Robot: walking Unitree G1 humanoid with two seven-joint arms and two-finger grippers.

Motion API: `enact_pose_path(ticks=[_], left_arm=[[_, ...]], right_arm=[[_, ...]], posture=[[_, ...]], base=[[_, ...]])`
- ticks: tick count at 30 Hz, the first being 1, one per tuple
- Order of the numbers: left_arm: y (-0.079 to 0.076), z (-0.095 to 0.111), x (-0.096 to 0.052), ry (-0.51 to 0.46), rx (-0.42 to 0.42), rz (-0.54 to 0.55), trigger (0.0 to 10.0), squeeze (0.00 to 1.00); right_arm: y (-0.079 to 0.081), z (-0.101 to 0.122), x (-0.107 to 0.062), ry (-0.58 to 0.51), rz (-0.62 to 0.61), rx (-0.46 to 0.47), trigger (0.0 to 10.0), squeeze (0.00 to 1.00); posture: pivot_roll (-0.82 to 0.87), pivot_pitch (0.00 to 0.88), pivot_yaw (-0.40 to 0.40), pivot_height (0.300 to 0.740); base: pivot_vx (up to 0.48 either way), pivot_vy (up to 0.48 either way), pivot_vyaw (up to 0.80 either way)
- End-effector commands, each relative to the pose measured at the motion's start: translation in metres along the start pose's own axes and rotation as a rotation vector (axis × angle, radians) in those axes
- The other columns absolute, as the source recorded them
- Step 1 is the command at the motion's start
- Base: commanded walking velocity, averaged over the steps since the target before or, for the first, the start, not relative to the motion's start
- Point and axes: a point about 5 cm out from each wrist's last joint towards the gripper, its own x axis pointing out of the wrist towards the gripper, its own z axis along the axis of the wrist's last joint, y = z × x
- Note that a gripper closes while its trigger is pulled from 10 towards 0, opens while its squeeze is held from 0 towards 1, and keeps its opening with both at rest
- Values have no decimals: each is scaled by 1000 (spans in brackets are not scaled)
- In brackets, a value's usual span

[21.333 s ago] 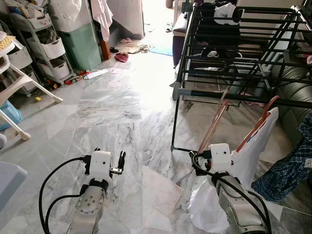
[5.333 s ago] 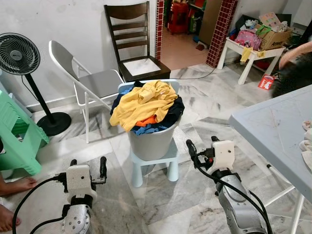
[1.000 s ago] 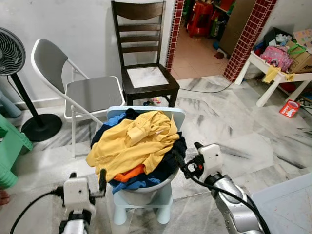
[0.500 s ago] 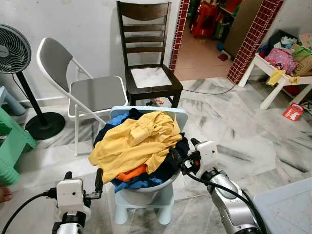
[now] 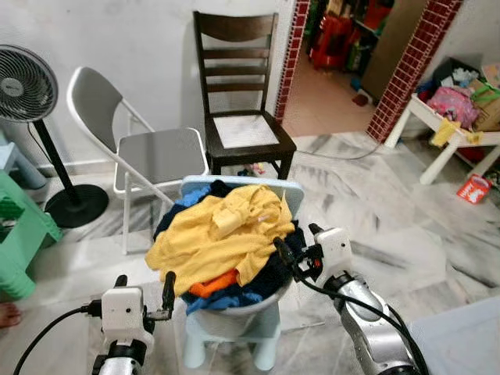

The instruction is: Hang hanger

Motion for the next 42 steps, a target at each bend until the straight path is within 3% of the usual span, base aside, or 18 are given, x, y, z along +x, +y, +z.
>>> enact_pose_path(ticks=[1, 17, 24, 31, 39, 42], left_arm=[[-2, -2, 1, 14, -5, -2, 10000, 0], [-5, -4, 3, 22, -4, -20, 10000, 0], [-8, -4, 2, 13, -12, -9, 10000, 0], [-8, -10, 0, 49, 16, -5, 10000, 0], [6, -17, 3, 81, 34, 32, 10000, 0], [10, -15, 14, 90, 65, 1, 10000, 0]], right_arm=[[-3, 2, 1, -8, -4, -12, 10000, 0], [-4, 0, -1, -4, -9, -18, 10000, 0], [-2, -1, -2, -1, 1, -18, 10000, 0], [9, -3, 2, 23, 107, -23, 10000, 0], [8, -9, -1, 50, 116, -26, 10000, 0], [4, -9, -7, 53, 99, -31, 10000, 0]], posture=[[137, 10, -99, 740], [133, 14, -94, 740], [140, 19, -101, 740], [148, 23, -112, 740], [142, 32, -116, 740], [116, 44, -108, 740]], base=[[292, 0, 0], [289, 0, 0], [0, 0, 0], [0, 0, 0], [0, 0, 0], [0, 0, 0]])
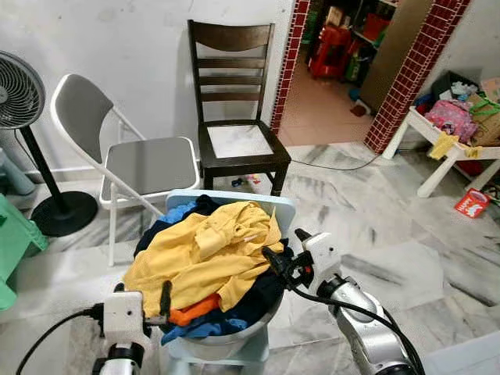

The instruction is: Hang hanger

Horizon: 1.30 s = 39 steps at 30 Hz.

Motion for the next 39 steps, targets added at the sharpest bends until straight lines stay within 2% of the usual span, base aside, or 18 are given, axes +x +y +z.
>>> enact_pose_path(ticks=[1, 2, 5, 6, 8, 14, 18, 20, 21, 22, 23, 24, 25, 26, 27, 30, 34, 39], left_arm=[[0, 0, 9, 21, 0, -20, 10000, 0], [3, 2, 17, 12, -10, -16, 10000, 0], [6, 12, 27, -36, 6, -19, 10000, 0], [9, 23, 42, -66, 8, -16, 10000, 0], [9, 26, 46, -72, 6, -15, 10000, 0], [6, 40, 74, -97, 11, -47, 10000, 0], [-12, 33, 91, -9, 5, -120, 10000, 0], [-25, 28, 92, 24, -6, -173, 10000, 0], [-38, 23, 90, 47, -10, -229, 10000, 0], [-38, 23, 90, 47, -10, -229, 10000, 0], [-49, 16, 86, 77, -18, -274, 10000, 0], [-52, 14, 84, 90, -25, -287, 6824, 0], [-52, 14, 84, 90, -25, -287, 6824, 0], [-61, 7, 79, 111, -29, -319, 6824, 0], [-65, 2, 75, 129, -35, -323, 0, 0], [-72, -5, 67, 148, -56, -334, 0, 0], [-74, -10, 64, 156, -57, -337, 0, 0], [-65, -15, 63, 165, -65, -313, 0, 0]], right_arm=[[-8, -2, -8, 17, -36, -9, 10000, 0], [-10, -2, -11, 17, -52, -12, 10000, 0], [-13, -2, -16, 17, -69, -18, 10000, 0], [-16, -3, -23, 18, -94, -23, 10000, 0], [-17, -3, -26, 18, -101, -24, 10000, 0], [-20, -5, -36, 26, -148, -30, 10000, 0], [-20, 0, -35, 12, -163, -38, 10000, 0], [-20, 2, -33, 5, -166, -43, 10000, 0], [-21, 3, -32, 3, -168, -48, 10000, 0], [-21, 3, -32, 3, -168, -48, 10000, 0], [-23, 4, -32, 3, -170, -52, 10000, 0], [-23, 4, -32, 4, -171, -53, 10000, 0], [-23, 4, -32, 4, -171, -53, 10000, 0], [-24, 4, -33, 6, -172, -55, 10000, 0], [-24, 4, -33, 7, -170, -57, 10000, 0], [-23, 4, -31, 7, -164, -58, 10000, 0], [-21, 4, -29, 7, -158, -57, 10000, 0], [-19, 4, -25, 12, -148, -57, 10000, 0]], posture=[[110, 47, -106, 740], [93, 51, -102, 740], [68, 59, -93, 740], [37, 61, -81, 740], [31, 61, -79, 740], [-2, 53, -66, 740], [-16, 50, -63, 740], [-25, 47, -61, 740], [-26, 47, -62, 740], [-26, 47, -62, 740], [-27, 45, -64, 740], [-27, 45, -64, 740], [-27, 45, -64, 740], [-27, 45, -66, 740], [-26, 44, -69, 740], [-15, 42, -74, 740], [-7, 40, -76, 740], [16, 39, -81, 740]], base=[[0, 0, 0], [0, 0, 0], [0, 0, 0], [0, 0, 0], [0, 0, 0], [0, 0, 0], [0, 0, 0], [0, 0, 0], [0, 0, 0], [0, 0, 0], [0, 0, 0], [0, 0, 0], [0, 0, 0], [0, 0, 0], [0, 0, 0], [0, 0, 0], [0, 0, 0], [0, 0, 0]])
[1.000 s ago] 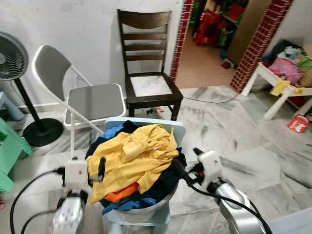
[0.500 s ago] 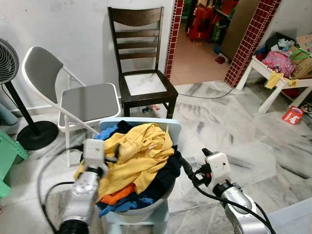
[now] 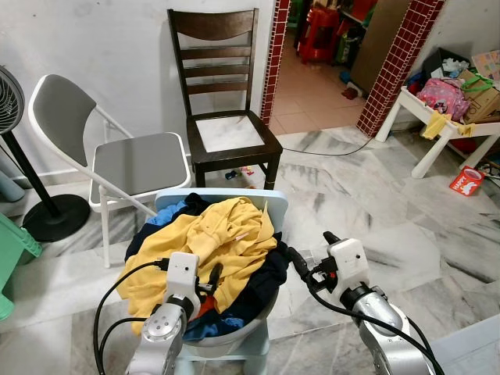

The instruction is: Hang hanger

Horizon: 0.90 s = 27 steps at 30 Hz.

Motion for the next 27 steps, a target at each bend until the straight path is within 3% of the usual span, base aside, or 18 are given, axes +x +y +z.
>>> enact_pose_path(ticks=[1, 27], left_arm=[[3, -5, -2, 16, -4, 2, 0, 0], [-3, -9, -15, -19, 57, -2, 0, 0]], right_arm=[[-1, 0, 1, 6, -3, -8, 10000, 0], [-1, -4, 3, 19, -15, -17, 10000, 0]], posture=[[16, 39, -81, 740], [27, 37, -78, 740]], base=[[0, 0, 0], [0, 0, 0]])
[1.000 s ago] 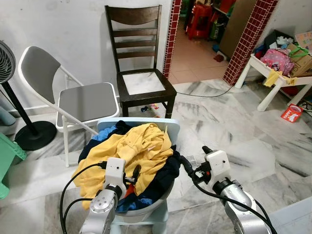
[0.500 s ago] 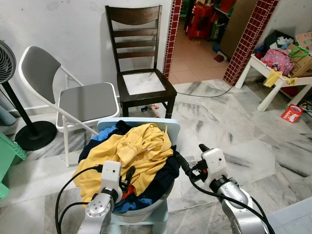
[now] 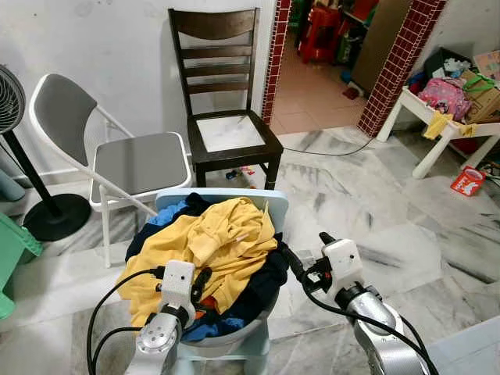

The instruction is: Hang hanger

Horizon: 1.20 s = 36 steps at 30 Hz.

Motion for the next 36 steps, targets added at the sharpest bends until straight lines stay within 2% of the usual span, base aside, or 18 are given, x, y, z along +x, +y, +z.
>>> enact_pose_path(ticks=[1, 19, 22, 23, 26, 28, 30, 36], left_arm=[[-5, -4, -3, 7, 17, -13, 0, 0], [-13, -7, -11, 5, 22, -26, 0, 0], [-13, -4, -14, -13, 31, -23, 0, 0], [-13, -1, -17, -27, 35, -25, 0, 0], [-14, 1, -25, -44, 44, -38, 0, 0], [-15, 0, -34, -43, 48, -52, 0, 0], [-15, -1, -35, -42, 48, -55, 0, 0], [-16, -5, -70, -29, 82, -89, 0, 0]], right_arm=[[-4, 1, 1, 2, -6, -14, 10000, 0], [-2, 0, 4, 1, 1, -8, 10000, 0], [1, 0, 3, -4, 32, 17, 10000, 0], [5, 2, 2, -16, 79, 47, 10000, 0], [10, 2, 0, -22, 134, 60, 10000, 0], [10, 0, -2, -10, 140, 65, 10000, 0], [10, 0, -2, -9, 143, 68, 10000, 0], [9, -5, -4, 17, 191, 52, 10000, 0]], posture=[[29, 36, -79, 740], [39, 39, -80, 740], [40, 39, -80, 740], [42, 39, -80, 740], [45, 39, -82, 740], [47, 40, -83, 740], [47, 40, -83, 740], [68, 41, -93, 740]], base=[[0, 0, 0], [0, 0, 0], [0, 0, 0], [0, 0, 0], [0, 0, 0], [0, 0, 0], [0, 0, 0], [0, 0, 0]])
